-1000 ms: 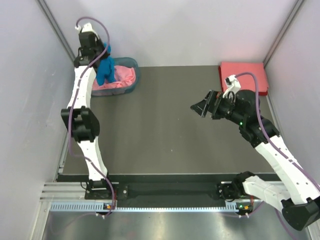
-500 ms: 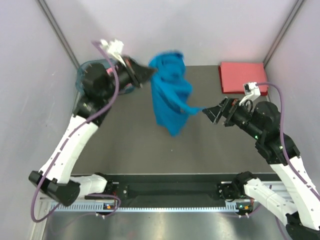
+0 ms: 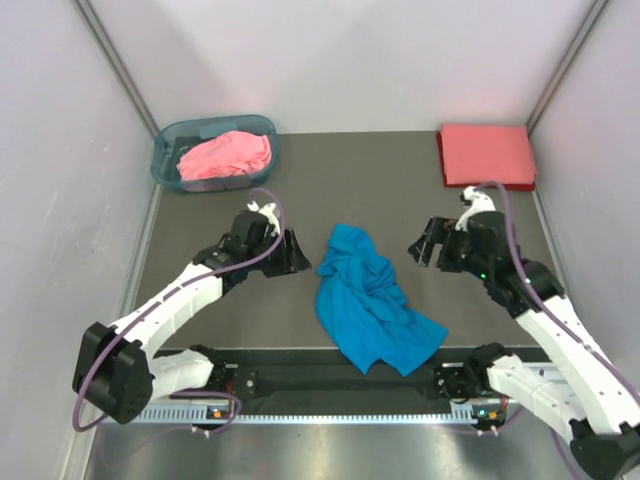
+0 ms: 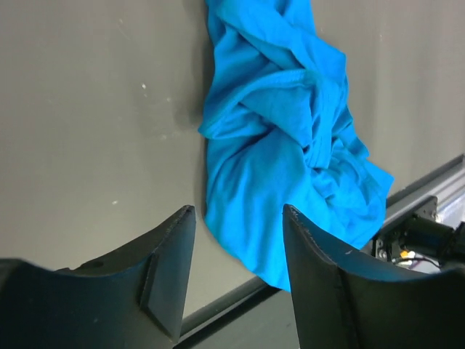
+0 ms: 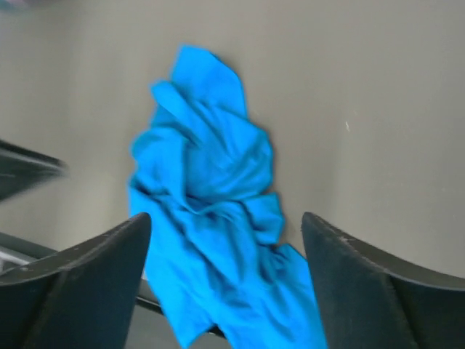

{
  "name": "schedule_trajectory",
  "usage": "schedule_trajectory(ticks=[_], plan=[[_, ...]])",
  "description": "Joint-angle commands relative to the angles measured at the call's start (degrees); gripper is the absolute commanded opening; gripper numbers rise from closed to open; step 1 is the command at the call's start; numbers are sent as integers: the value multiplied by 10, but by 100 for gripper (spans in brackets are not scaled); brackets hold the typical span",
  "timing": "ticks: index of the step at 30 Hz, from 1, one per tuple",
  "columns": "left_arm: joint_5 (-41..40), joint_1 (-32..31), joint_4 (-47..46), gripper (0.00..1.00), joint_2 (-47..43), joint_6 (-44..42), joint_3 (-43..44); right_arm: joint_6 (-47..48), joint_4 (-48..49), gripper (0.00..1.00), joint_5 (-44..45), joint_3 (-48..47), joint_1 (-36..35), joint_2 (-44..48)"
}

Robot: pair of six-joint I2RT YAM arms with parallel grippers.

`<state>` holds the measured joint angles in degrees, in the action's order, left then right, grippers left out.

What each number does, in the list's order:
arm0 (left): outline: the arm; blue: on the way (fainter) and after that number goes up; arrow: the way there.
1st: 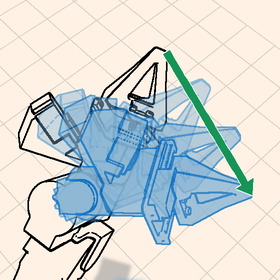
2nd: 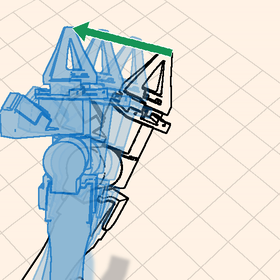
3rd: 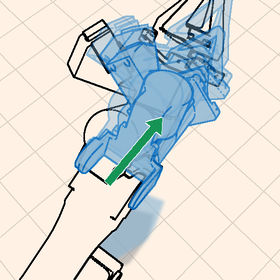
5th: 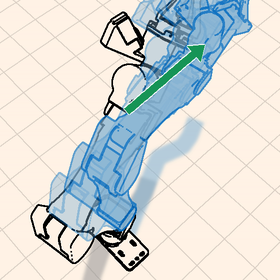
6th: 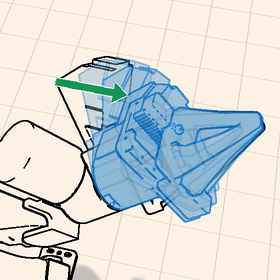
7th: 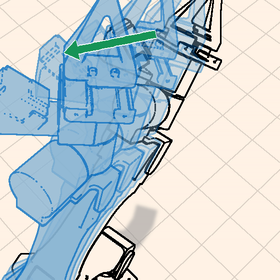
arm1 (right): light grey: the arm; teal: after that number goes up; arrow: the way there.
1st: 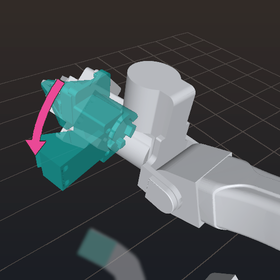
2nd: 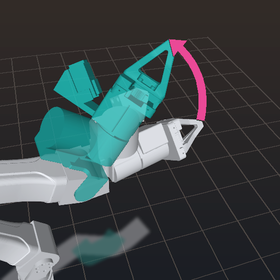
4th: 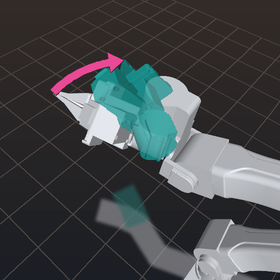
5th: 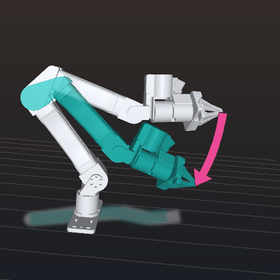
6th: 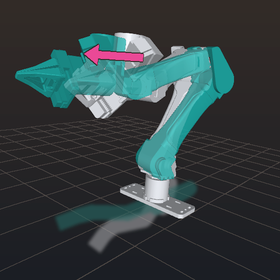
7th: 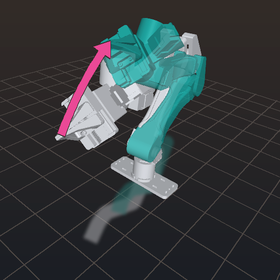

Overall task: Fold and stack the t-shirts
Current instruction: Flatten the tshirt out

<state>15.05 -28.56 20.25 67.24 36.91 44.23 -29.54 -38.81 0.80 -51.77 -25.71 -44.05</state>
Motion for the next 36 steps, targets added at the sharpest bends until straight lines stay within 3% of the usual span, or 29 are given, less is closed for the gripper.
schedule_trajectory(ticks=[1, 6, 11, 14, 29, 32, 33, 34, 36], plan=[[-32, 0, -22, 57, -16, -18, 8, 18, 39, 82, -6, 29, -5, -46], [1, 0, -51, 57, 30, 1, -11, 26, 134, 63, -84, 57, -30, -154], [46, 1, -132, 57, 68, 37, -48, 58, 212, 52, 8, 19, -108, -263], [50, 1, -183, 57, 93, 47, -58, 77, 233, 47, 14, -18, -133, -322], [74, 4, -275, 52, 253, 41, -3, 42, 337, 45, -56, -13, -145, -421], [81, 4, -282, 37, 266, 37, 14, 39, 338, 43, -56, -18, -145, -440], [84, 4, -276, 21, 267, 34, 20, 38, 337, 43, -56, -21, -145, -444], [85, 4, -269, 14, 268, 31, 37, 39, 334, 42, -54, -28, -145, -446], [82, 4, -252, 3, 262, 21, 52, 40, 324, 30, -46, -32, -145, -447]])
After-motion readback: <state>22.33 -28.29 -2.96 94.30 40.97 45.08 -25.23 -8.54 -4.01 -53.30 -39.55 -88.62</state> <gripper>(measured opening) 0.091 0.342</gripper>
